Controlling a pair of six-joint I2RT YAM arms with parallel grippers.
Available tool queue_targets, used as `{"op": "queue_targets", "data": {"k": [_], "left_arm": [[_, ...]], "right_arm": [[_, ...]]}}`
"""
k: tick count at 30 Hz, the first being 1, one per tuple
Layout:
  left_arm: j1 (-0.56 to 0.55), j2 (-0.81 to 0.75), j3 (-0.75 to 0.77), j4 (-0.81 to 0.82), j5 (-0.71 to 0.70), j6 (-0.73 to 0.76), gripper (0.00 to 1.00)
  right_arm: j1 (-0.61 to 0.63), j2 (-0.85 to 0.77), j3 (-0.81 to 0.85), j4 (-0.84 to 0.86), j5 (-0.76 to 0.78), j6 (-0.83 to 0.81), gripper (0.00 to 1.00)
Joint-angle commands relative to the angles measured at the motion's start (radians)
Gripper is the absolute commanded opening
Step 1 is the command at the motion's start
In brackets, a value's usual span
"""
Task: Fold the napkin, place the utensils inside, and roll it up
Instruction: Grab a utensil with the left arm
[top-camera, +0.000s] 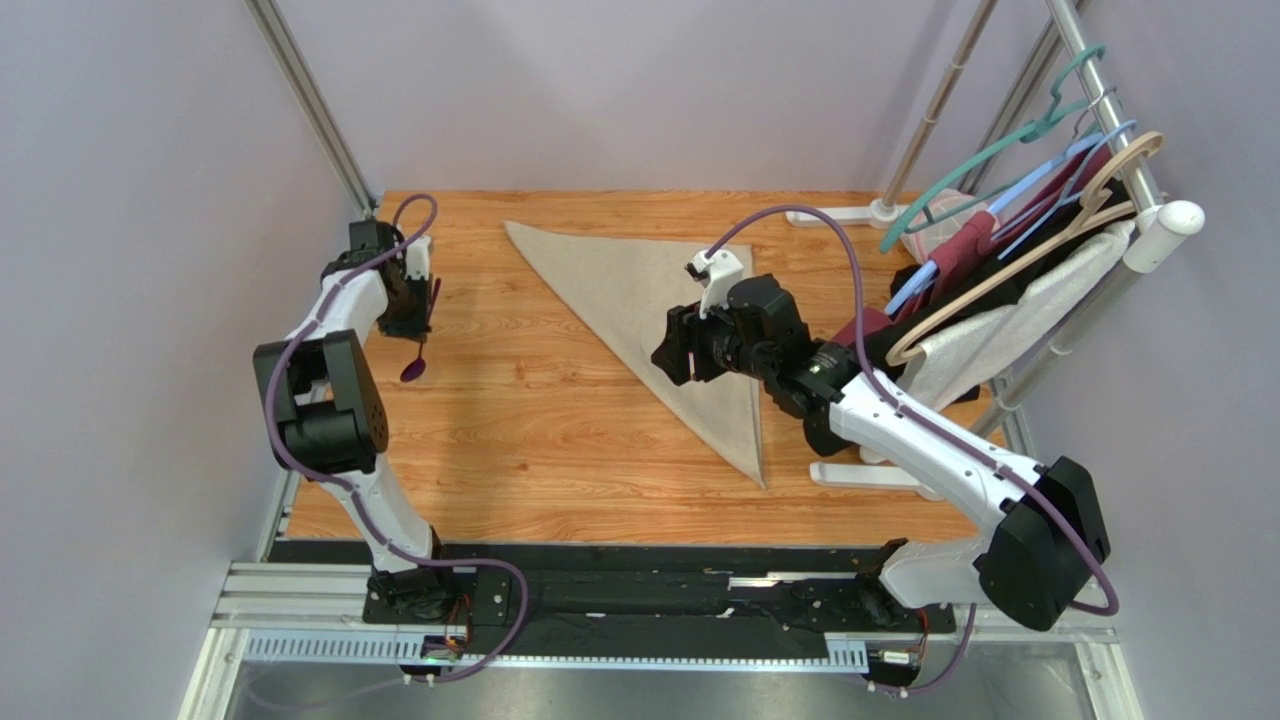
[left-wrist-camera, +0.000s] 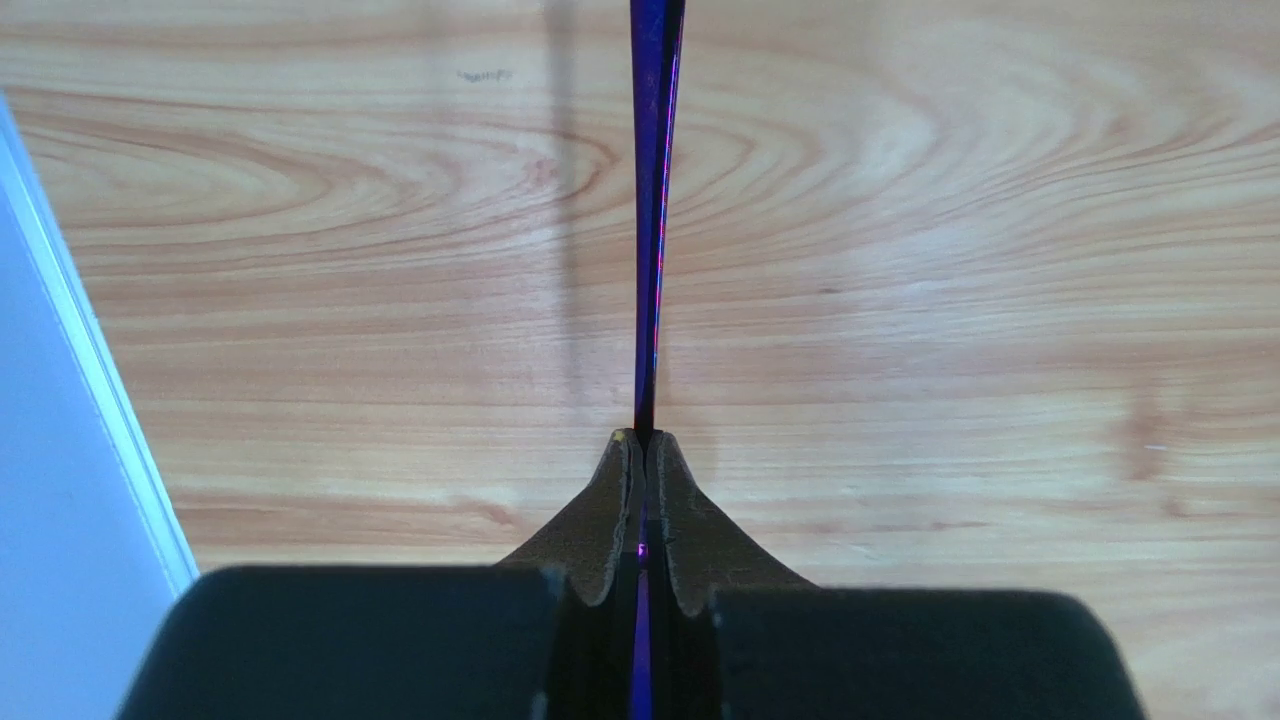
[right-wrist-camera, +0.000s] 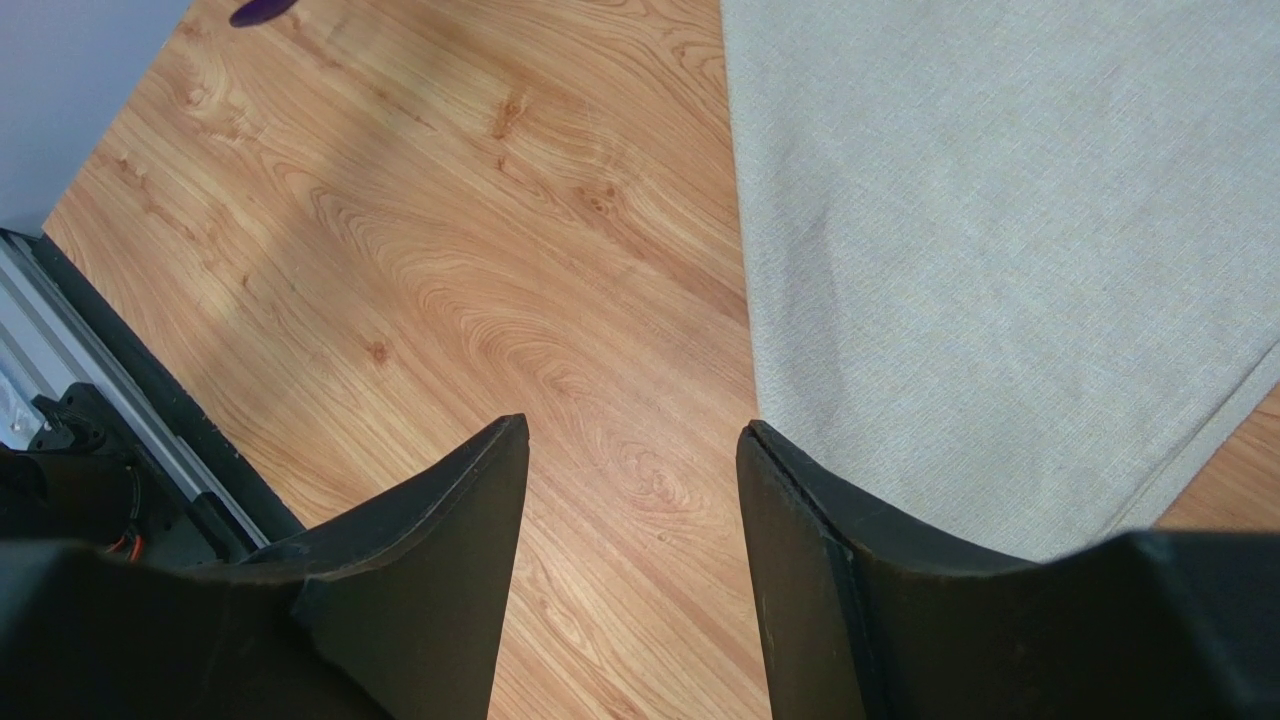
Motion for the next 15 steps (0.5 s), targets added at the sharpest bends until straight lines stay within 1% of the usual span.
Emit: {"op": "queue_targets", "data": {"k": [1, 3, 5, 8, 9, 12, 13, 15], "left_arm": [[0.005, -0.13, -0.013, -0.009, 0.088, -0.129, 0.0], [0.002, -0.165, -0.042, -0.011, 0.098, -0.166, 0.0], [0.0, -0.187, -0.072, -0.009, 0.138, -0.221, 0.0], [-0.026, -0.262, -0.126, 0.02, 0.166, -0.269, 0.0], [-0.067, -0.274, -0.134, 0.024, 0.164, -0.268, 0.0], [-0.141, -0.299, -0.125, 0.028, 0.138, -0.275, 0.0], [-0.184, -0.299, -0.117, 0.029, 0.135, -0.313, 0.0], [-0.201, -0.296, -0.094, 0.047, 0.138, -0.382, 0.0]], "right_arm": [[0.006, 0.02, 0.003, 0.035, 0.003, 0.016, 0.57], [0.004, 0.029, 0.003, 0.035, 0.0, 0.023, 0.57], [0.004, 0.034, 0.003, 0.038, 0.0, 0.029, 0.57], [0.006, 0.043, -0.001, 0.048, 0.0, 0.032, 0.57], [0.006, 0.046, -0.004, 0.05, 0.0, 0.03, 0.57], [0.007, 0.051, -0.001, 0.051, 0.015, 0.023, 0.57], [0.007, 0.051, -0.001, 0.045, 0.02, 0.02, 0.57], [0.007, 0.049, -0.001, 0.038, 0.046, 0.018, 0.57]]}}
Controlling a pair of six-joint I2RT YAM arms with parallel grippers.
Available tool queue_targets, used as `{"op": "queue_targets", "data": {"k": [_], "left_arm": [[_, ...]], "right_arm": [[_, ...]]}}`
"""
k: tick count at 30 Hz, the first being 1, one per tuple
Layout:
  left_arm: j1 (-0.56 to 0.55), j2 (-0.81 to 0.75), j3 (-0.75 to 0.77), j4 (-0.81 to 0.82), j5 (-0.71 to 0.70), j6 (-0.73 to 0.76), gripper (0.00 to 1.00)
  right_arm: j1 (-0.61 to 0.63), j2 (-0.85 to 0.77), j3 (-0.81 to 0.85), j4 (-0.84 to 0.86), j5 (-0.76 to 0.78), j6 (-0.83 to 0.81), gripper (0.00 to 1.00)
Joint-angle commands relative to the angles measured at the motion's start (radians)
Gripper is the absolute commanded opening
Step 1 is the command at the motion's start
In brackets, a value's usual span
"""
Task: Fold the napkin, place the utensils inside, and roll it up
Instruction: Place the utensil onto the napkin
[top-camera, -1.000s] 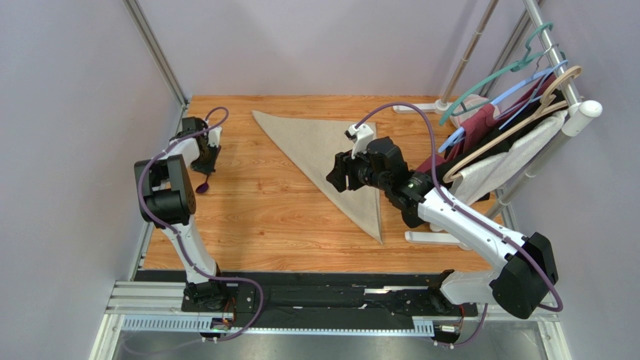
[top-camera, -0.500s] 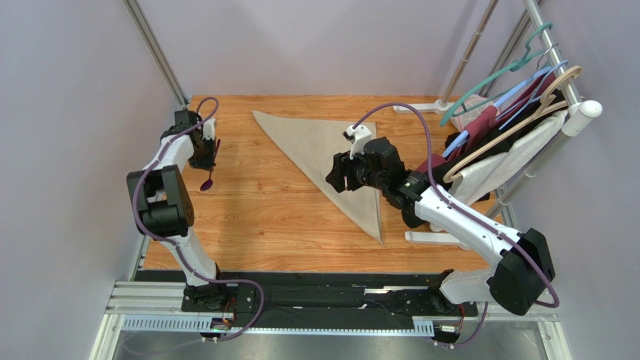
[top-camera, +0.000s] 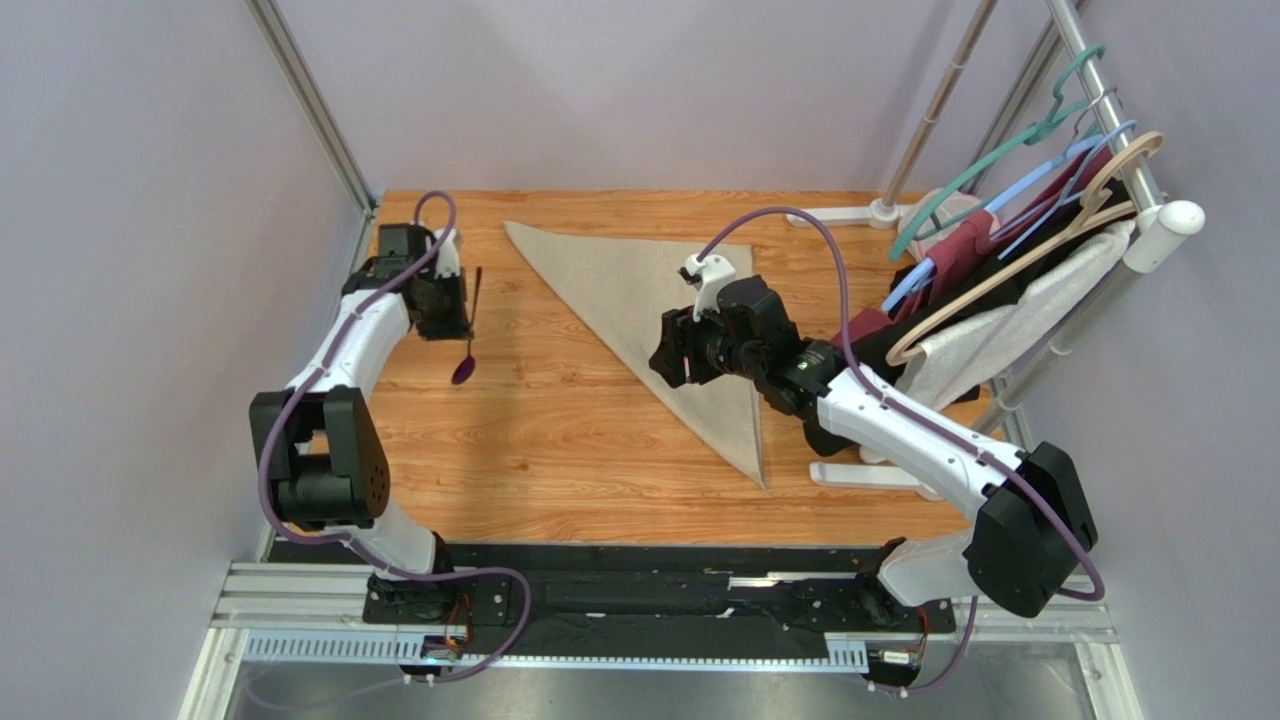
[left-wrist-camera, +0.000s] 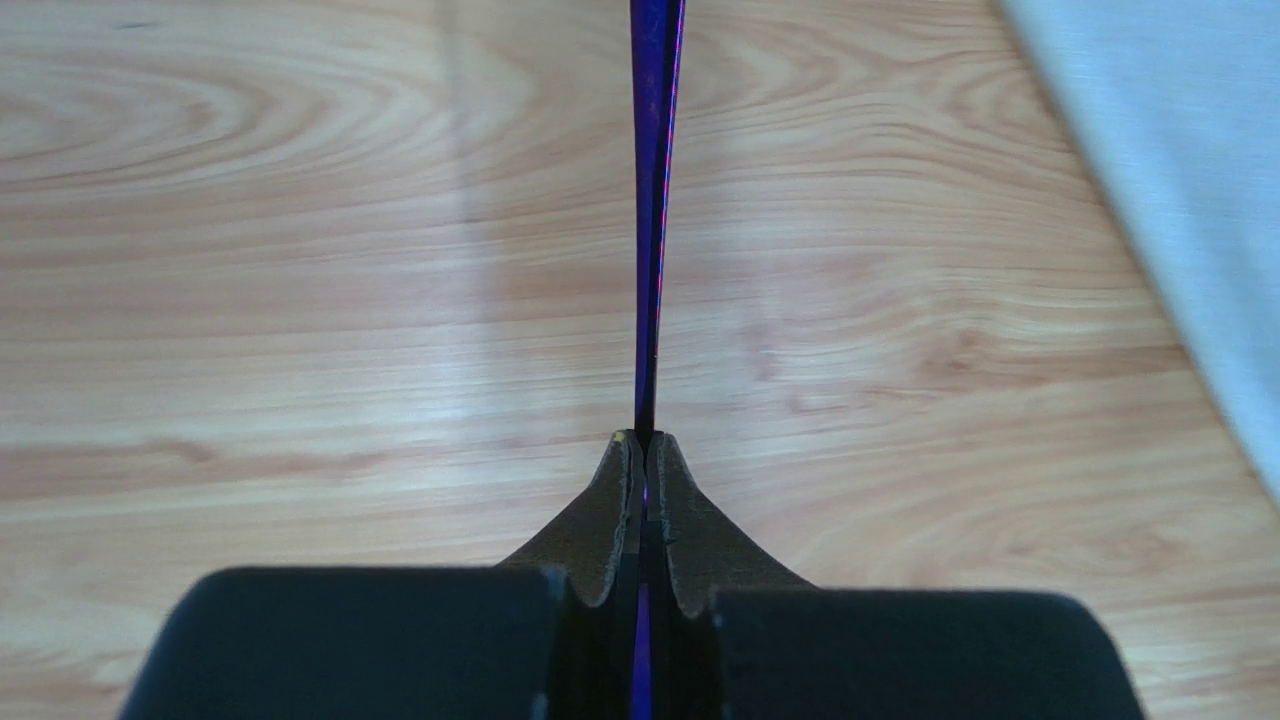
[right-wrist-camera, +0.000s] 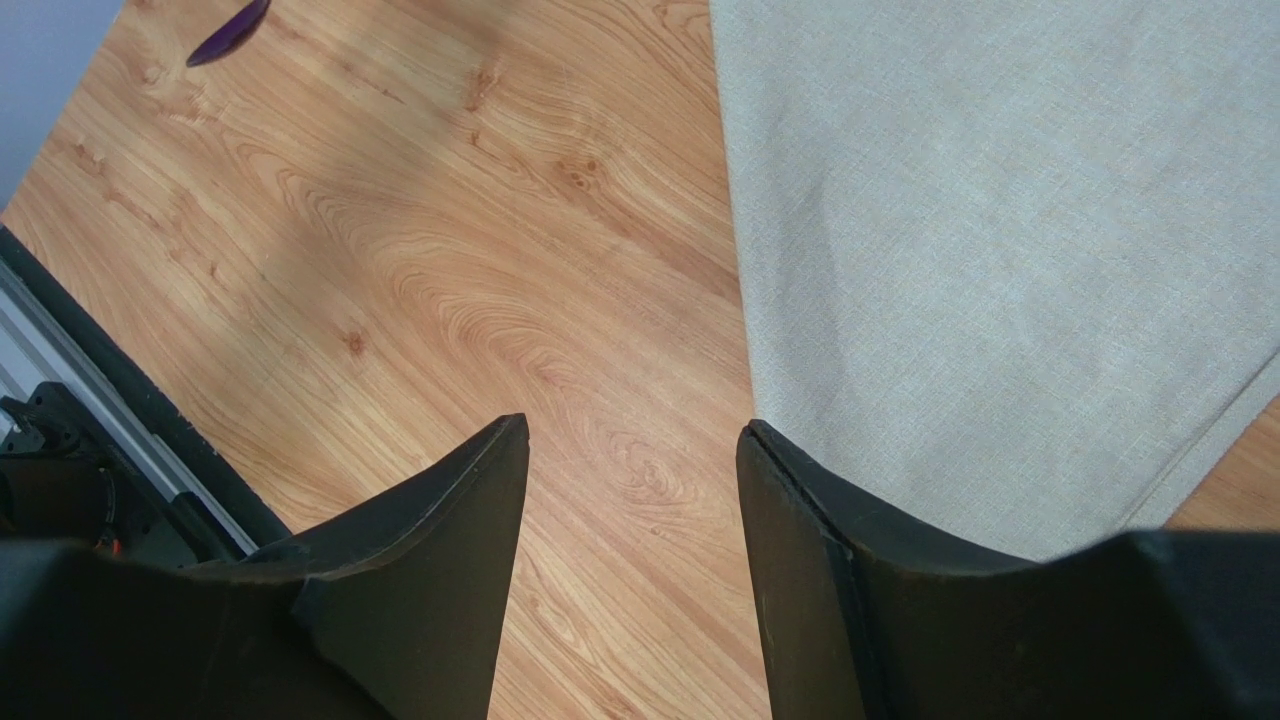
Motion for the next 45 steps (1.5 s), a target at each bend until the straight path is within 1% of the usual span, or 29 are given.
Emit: {"op": "queue_targets", "data": {"k": [1, 3, 4, 6, 7, 8, 9, 11, 12, 13, 14, 15, 17, 18, 20, 24, 27, 29, 35, 39, 45], "left_arm": [[-0.128, -0.037, 0.046, 0.078, 0.025, -0.209, 0.0], [-0.163, -0.023, 0.047, 0.132, 0.031, -0.292, 0.0], [-0.178, -0.016, 0.05, 0.175, 0.023, -0.368, 0.0], [-0.216, 0.015, 0.051, 0.218, 0.015, -0.447, 0.0], [-0.224, 0.023, 0.047, 0.274, 0.021, -0.546, 0.0], [-0.245, 0.04, 0.025, 0.31, 0.031, -0.599, 0.0], [-0.256, 0.047, 0.017, 0.365, 0.035, -0.689, 0.0], [-0.314, 0.079, 0.034, 0.382, -0.006, -0.74, 0.0], [-0.34, 0.089, 0.046, 0.384, -0.053, -0.774, 0.0], [-0.363, 0.098, 0.074, 0.384, -0.082, -0.792, 0.0], [-0.385, 0.116, 0.085, 0.387, -0.109, -0.815, 0.0], [-0.42, 0.126, 0.091, 0.398, -0.142, -0.872, 0.0], [-0.449, 0.148, 0.094, 0.421, -0.173, -0.938, 0.0], [-0.482, 0.156, 0.094, 0.436, -0.193, -0.999, 0.0], [-0.515, 0.182, 0.105, 0.445, -0.241, -1.044, 0.0], [-0.584, 0.216, 0.129, 0.422, -0.371, -1.183, 0.0], [-0.626, 0.245, 0.165, 0.389, -0.452, -1.226, 0.0], [-0.647, 0.277, 0.206, 0.361, -0.48, -1.243, 0.0], [-0.693, 0.356, 0.309, 0.24, -0.627, -1.314, 0.0], [-0.697, 0.425, 0.396, 0.104, -0.638, -1.338, 0.0], [-0.697, 0.455, 0.407, 0.051, -0.649, -1.385, 0.0]], "right_arm": [[0.007, -0.007, -0.001, 0.027, 0.051, 0.004, 0.57], [0.006, -0.014, -0.001, 0.02, 0.069, 0.005, 0.57], [0.007, -0.019, -0.004, 0.02, 0.069, 0.005, 0.57], [0.007, -0.042, -0.008, 0.018, 0.075, 0.008, 0.57], [0.007, -0.054, -0.012, 0.018, 0.078, 0.014, 0.57], [0.006, -0.073, -0.019, 0.018, 0.081, 0.016, 0.57], [0.007, -0.085, -0.022, 0.017, 0.084, 0.017, 0.57], [0.006, -0.114, -0.033, 0.013, 0.092, 0.019, 0.57], [0.007, -0.122, -0.036, 0.004, 0.092, 0.016, 0.57], [0.006, -0.131, -0.038, 0.0, 0.133, 0.01, 0.57], [0.006, -0.148, -0.041, -0.005, 0.141, 0.007, 0.57], [0.007, -0.157, -0.042, -0.016, 0.15, 0.007, 0.57], [0.006, -0.177, -0.044, -0.028, 0.176, 0.0, 0.57], [0.006, -0.2, -0.047, -0.034, 0.18, -0.001, 0.58], [0.007, -0.221, -0.053, -0.034, 0.192, -0.004, 0.58], [0.007, -0.261, -0.067, -0.037, 0.21, -0.01, 0.59], [0.006, -0.281, -0.073, -0.04, 0.213, -0.01, 0.59], [0.006, -0.292, -0.077, -0.04, 0.212, -0.012, 0.59], [0.006, -0.306, -0.081, -0.04, 0.206, -0.012, 0.6], [0.007, -0.314, -0.082, -0.04, 0.207, -0.012, 0.6], [0.006, -0.314, -0.085, -0.039, 0.213, -0.016, 0.6]]}}
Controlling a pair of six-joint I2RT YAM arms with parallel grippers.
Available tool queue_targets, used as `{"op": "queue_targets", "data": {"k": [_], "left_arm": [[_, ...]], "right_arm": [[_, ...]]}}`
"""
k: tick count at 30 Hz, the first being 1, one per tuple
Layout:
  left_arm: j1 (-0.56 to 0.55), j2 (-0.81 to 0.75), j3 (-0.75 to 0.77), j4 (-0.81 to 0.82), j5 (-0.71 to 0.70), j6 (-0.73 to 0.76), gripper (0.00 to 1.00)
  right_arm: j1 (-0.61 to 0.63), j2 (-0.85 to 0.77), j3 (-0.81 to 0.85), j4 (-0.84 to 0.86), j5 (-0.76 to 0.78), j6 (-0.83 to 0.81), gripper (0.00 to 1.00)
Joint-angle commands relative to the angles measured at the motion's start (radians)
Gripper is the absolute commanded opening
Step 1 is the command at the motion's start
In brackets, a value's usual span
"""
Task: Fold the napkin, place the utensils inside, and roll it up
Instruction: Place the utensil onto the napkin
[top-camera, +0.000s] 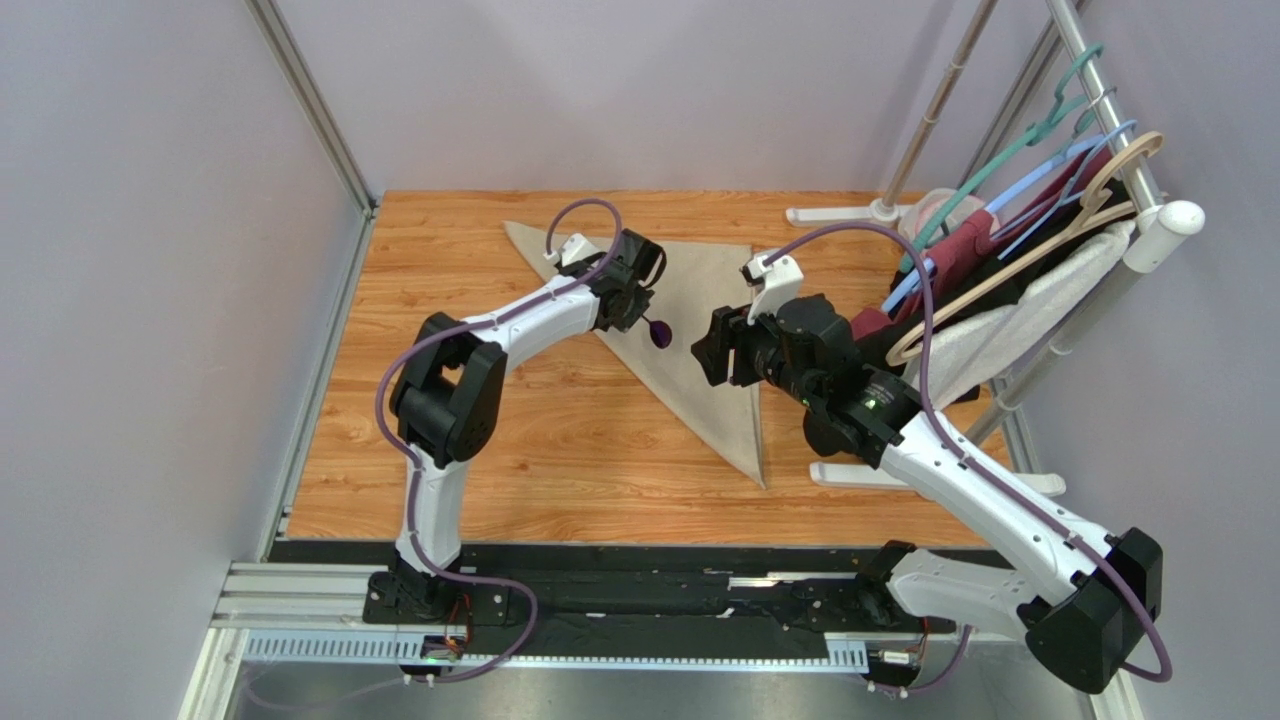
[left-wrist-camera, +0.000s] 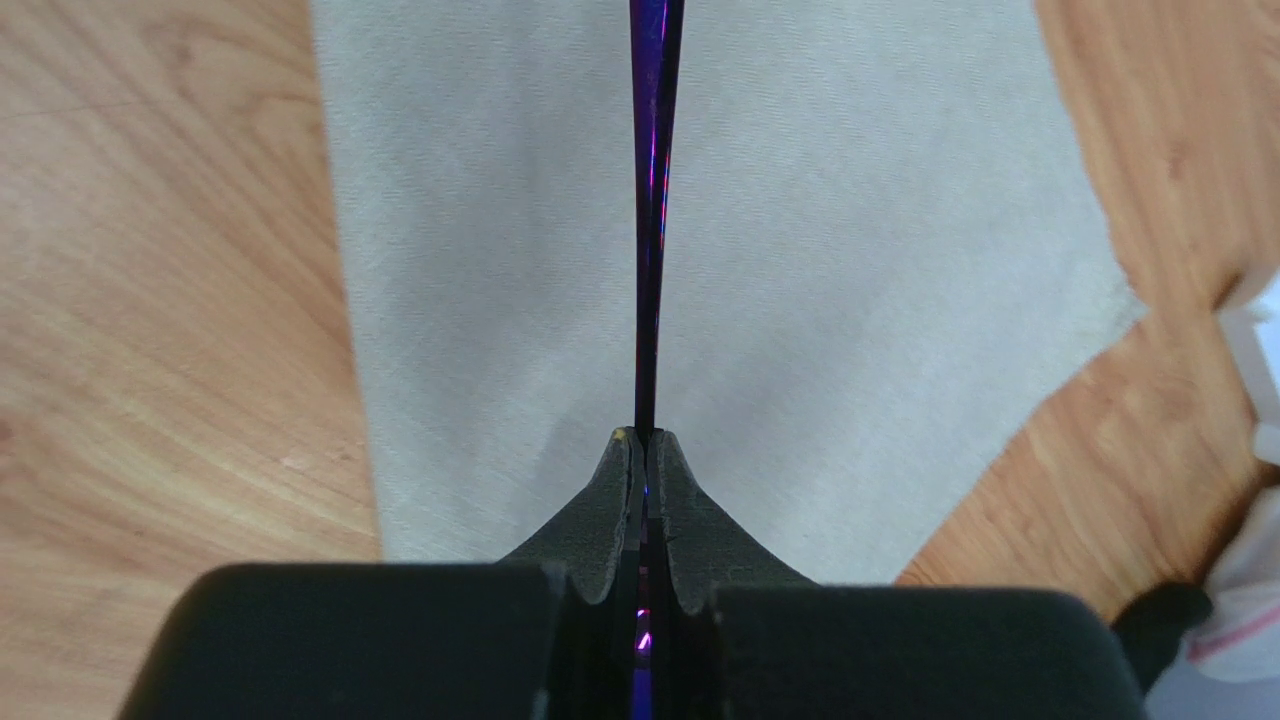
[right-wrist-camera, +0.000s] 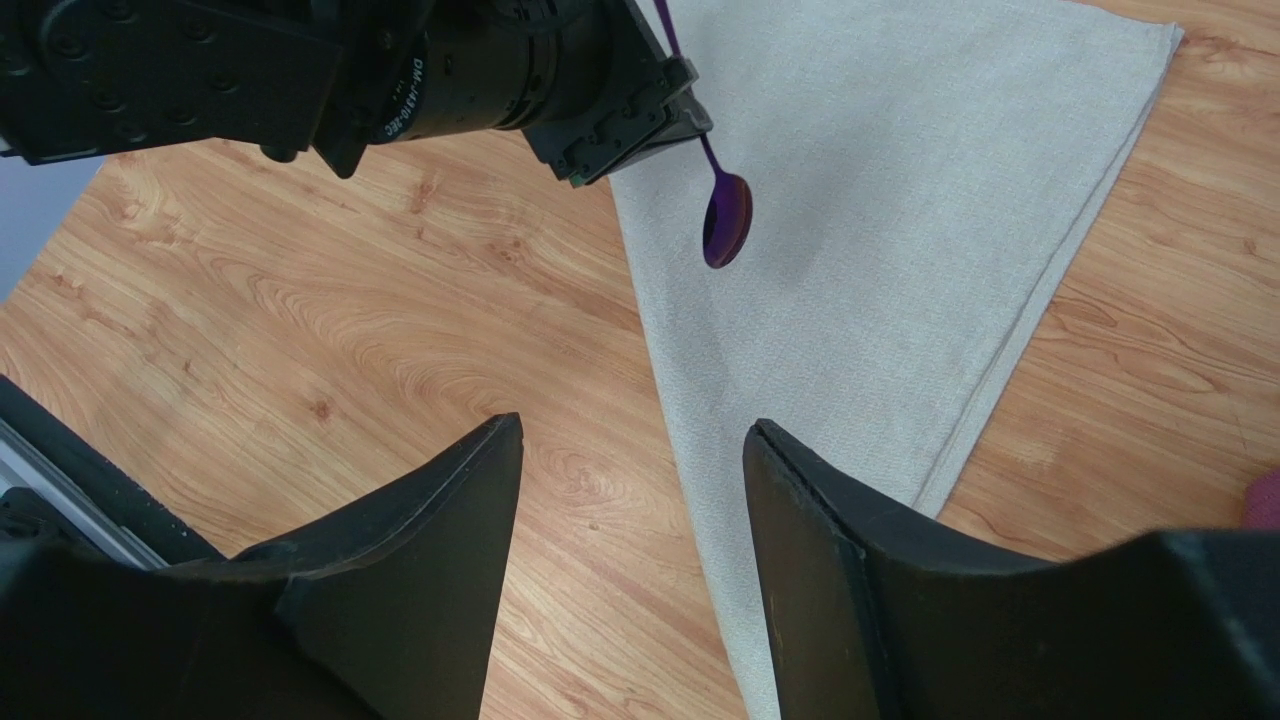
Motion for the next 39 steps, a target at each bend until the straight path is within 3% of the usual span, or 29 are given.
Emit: {"op": "queue_targets", "data": {"k": [1, 10, 39], "left_arm": [[-0.006, 0.006, 0.028, -0.088, -0.046, -0.065, 0.0], [-0.006, 0.04, 0.005, -0.084, 0.022, -0.093, 0.0], [-0.006, 0.069, -0.029, -0.097, 0.031, -0.051, 0.0]], "right_arm": [[0.006, -0.021, -0.004, 0.021, 0.019, -0.012, 0.6], [0.006, -0.005, 0.0, 0.024, 0.013, -0.009, 0.6], [0.006, -0.004, -0.002, 0.02, 0.027, -0.009, 0.61]]}}
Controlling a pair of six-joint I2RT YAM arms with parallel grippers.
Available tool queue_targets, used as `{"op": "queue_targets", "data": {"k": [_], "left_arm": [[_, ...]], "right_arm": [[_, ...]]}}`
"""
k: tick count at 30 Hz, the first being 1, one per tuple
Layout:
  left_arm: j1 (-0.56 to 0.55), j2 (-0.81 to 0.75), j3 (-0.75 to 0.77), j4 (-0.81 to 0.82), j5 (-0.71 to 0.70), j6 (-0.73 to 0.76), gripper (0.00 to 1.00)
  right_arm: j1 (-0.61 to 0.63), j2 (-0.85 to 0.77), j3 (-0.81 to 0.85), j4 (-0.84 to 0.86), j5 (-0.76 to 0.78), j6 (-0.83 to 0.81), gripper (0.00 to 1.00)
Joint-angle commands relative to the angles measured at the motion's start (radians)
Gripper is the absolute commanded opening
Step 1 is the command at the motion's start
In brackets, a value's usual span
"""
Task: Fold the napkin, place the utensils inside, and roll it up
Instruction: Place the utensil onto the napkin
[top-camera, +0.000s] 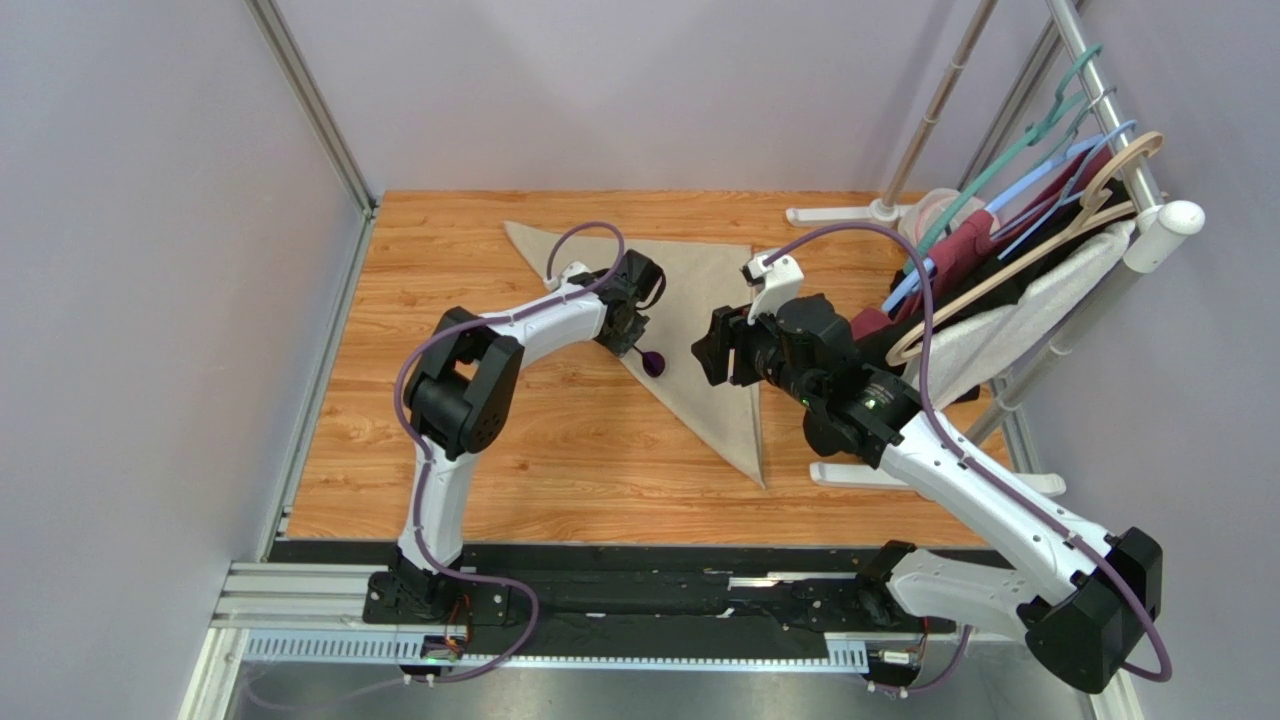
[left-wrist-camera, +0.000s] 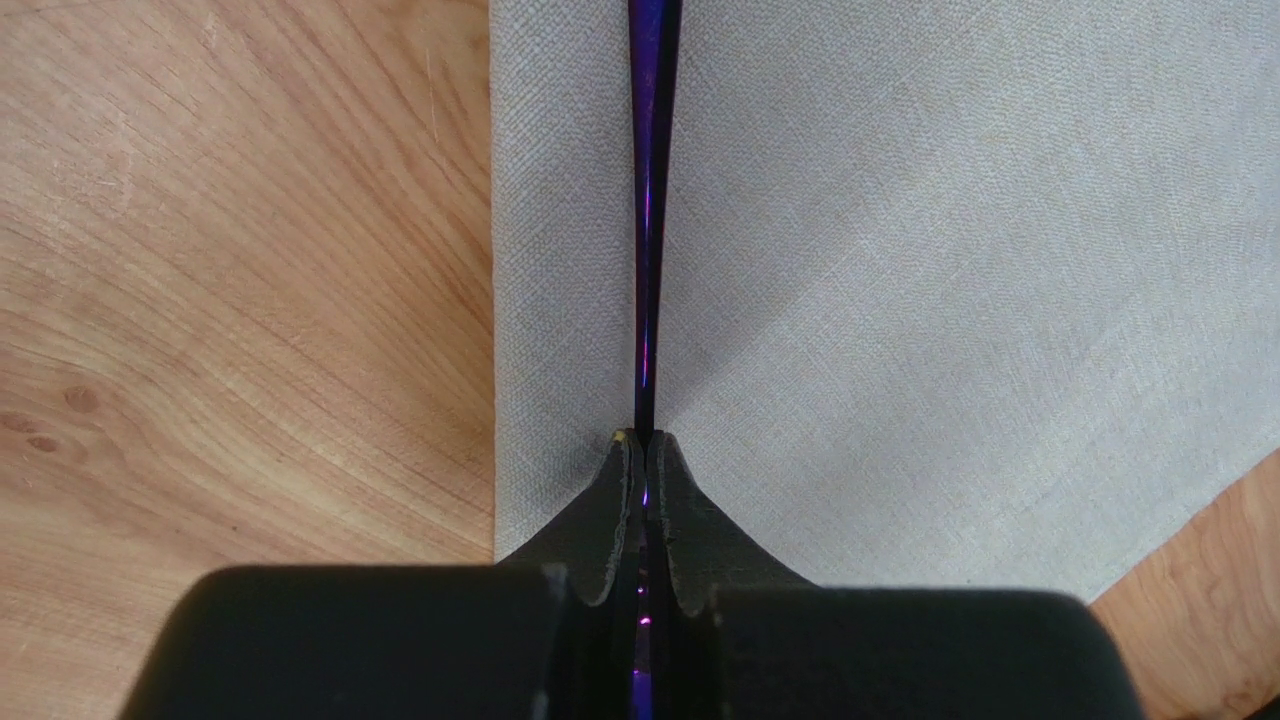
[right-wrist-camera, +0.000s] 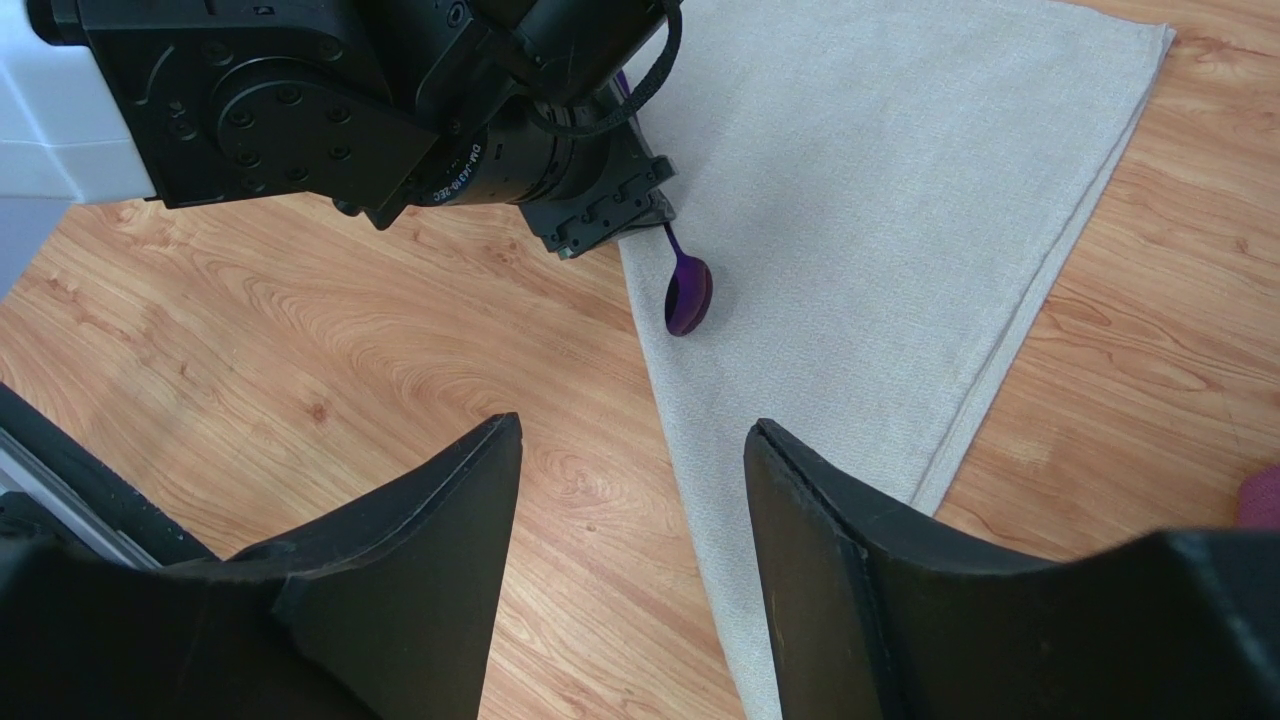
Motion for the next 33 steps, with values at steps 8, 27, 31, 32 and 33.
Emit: {"op": "queue_targets", "data": {"k": [8, 27, 31, 32, 33], "left_arm": [[-0.004, 0.0, 0.01, 0.024, 0.029, 0.045, 0.0], [-0.004, -0.067, -0.001, 0.066, 0.049, 0.091, 0.42], [-0.006, -0.131, -0.03, 0.12, 0.001, 0.151, 0.48], [-0.004, -0.17, -0.034, 0.131, -0.012, 0.171, 0.54], [-0.006, -0.193, -0.044, 0.158, -0.025, 0.225, 0.54]], "right_arm": [[0.007, 0.009, 0.0, 0.018, 0.024, -0.009, 0.61], [0.006, 0.013, 0.001, 0.015, 0.041, -0.018, 0.61], [0.006, -0.008, 0.001, 0.01, 0.044, -0.012, 0.61], [0.006, -0.014, 0.006, 0.007, 0.04, -0.009, 0.61], [0.006, -0.03, 0.008, 0.001, 0.035, -0.003, 0.61]]}}
